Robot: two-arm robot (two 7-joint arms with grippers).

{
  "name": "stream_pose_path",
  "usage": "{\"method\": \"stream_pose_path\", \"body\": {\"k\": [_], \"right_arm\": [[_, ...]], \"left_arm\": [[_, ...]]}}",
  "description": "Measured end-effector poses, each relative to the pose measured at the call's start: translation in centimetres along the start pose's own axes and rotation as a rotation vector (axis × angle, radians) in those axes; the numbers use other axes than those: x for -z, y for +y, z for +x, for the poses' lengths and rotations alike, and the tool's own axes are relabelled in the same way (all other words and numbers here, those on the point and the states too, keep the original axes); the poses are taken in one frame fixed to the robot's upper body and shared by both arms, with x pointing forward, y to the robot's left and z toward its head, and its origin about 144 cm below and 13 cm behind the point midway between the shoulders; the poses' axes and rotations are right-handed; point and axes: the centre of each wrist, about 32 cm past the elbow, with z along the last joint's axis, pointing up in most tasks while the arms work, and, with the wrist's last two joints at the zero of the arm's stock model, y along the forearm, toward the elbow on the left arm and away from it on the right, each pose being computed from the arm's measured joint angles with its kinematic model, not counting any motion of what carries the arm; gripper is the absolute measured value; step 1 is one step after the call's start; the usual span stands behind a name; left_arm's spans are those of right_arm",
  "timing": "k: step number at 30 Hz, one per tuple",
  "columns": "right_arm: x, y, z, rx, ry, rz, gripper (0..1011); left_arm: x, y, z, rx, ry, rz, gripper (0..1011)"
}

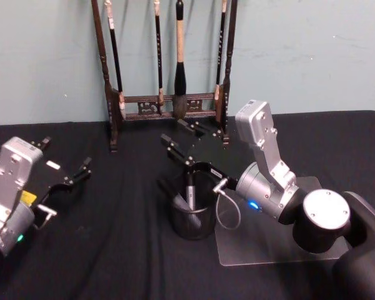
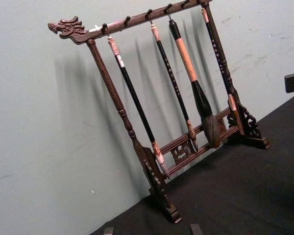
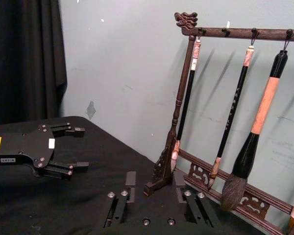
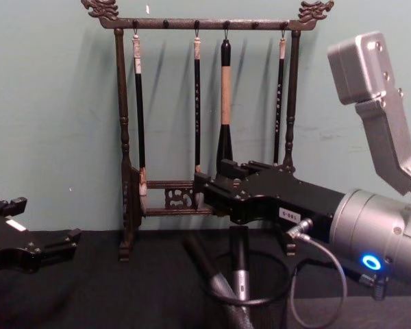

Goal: Pick up the water-based marker from the table and place it into the pen holder.

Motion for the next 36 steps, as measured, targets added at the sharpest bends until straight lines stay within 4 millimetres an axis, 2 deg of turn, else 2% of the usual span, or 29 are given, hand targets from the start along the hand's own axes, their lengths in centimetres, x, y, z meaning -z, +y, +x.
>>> {"method": "stream_pose_path", "body": {"k": [4,6,8,11,17,19,26,36], "right_arm": [[0.0,0.0,0.0,0.0,0.0,0.0,586],[0.0,0.0,0.0,0.0,0.0,0.0,606],[0.0,0.0,0.0,0.0,0.0,0.0,726],[0.0,0.0,0.0,0.0,0.0,0.0,785],[0.0,0.0,0.0,0.0,0.0,0.0,971],[0.0,0.0,0.0,0.0,0.0,0.0,1003],[0.0,0.0,0.0,0.0,0.0,0.0,1003],[-0.3,-1.5,0.1,0.057,0.005,0.0,1003]], "left_arm": [[0.0,0.0,0.0,0.0,0.0,0.0,1009],[0.0,0.0,0.0,0.0,0.0,0.0,1009],[0.0,0.0,0.0,0.0,0.0,0.0,1009],[0.0,0.0,0.0,0.0,0.0,0.0,1009],[0.0,0.0,0.0,0.0,0.0,0.0,1009],[0.0,0.0,0.0,0.0,0.0,0.0,1009],[0.0,0.0,0.0,0.0,0.0,0.0,1009],[0.0,0.0,0.0,0.0,0.0,0.0,1009]]}}
